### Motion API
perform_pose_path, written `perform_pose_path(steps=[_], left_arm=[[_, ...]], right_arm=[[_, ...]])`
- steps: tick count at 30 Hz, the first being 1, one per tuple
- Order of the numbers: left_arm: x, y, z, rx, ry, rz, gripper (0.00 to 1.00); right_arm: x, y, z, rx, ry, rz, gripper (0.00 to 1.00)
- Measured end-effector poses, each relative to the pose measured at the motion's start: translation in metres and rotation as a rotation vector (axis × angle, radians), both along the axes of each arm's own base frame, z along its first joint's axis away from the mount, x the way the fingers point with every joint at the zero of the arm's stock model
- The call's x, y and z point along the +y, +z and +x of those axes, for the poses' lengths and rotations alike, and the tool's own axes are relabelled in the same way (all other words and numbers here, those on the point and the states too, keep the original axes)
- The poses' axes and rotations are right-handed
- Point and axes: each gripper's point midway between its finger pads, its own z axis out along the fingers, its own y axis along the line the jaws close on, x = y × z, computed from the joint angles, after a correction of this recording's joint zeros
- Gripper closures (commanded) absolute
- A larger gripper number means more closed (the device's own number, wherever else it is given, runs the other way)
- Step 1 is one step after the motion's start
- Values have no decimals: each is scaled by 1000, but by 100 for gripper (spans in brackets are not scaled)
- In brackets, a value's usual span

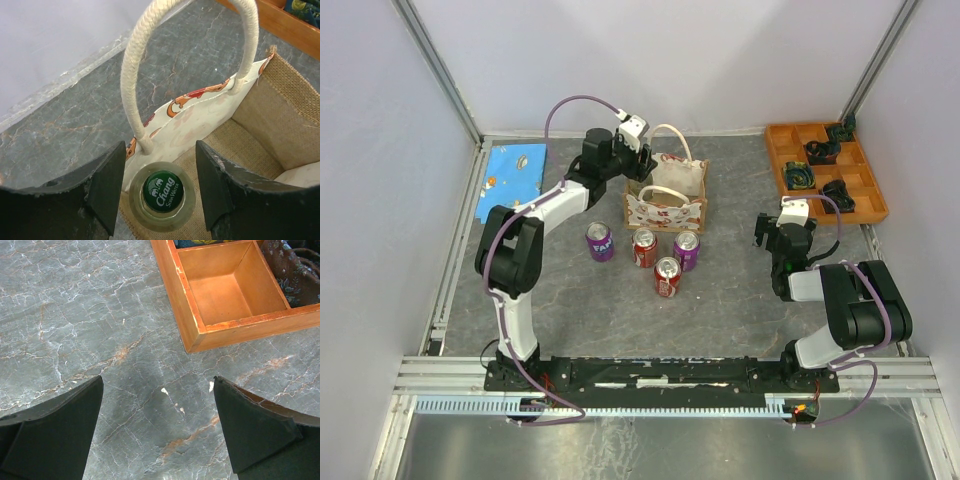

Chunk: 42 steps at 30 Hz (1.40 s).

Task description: Take the beverage out of the canvas bag

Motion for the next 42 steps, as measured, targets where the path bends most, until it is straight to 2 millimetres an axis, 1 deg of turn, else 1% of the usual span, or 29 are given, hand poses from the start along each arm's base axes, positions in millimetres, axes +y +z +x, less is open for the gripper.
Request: perform_pose_path(steps=[3, 9, 14, 18, 22, 30, 36, 42], left_arm=[[0, -5, 0, 9, 0, 4, 37], [0, -6, 0, 10, 1, 5, 44], [0, -8, 0, 12, 1, 5, 45], [0, -9, 0, 5, 1, 3, 45], [0, -12, -1, -12, -3, -4, 42], [2, -14, -14, -38, -19, -16, 42], [4, -14, -15, -58, -28, 7, 43], [9, -15, -25, -68, -31, 17, 39]], right_arm=[[0, 0, 0, 0, 0, 0, 1], [0, 0, 0, 0, 0, 0, 1], [0, 0, 0, 0, 0, 0, 1], [0, 0, 0, 0, 0, 0, 1], [0, 0, 0, 0, 0, 0, 1], [0, 0, 0, 0, 0, 0, 1], [0, 0, 0, 0, 0, 0, 1], [0, 0, 0, 0, 0, 0, 1]])
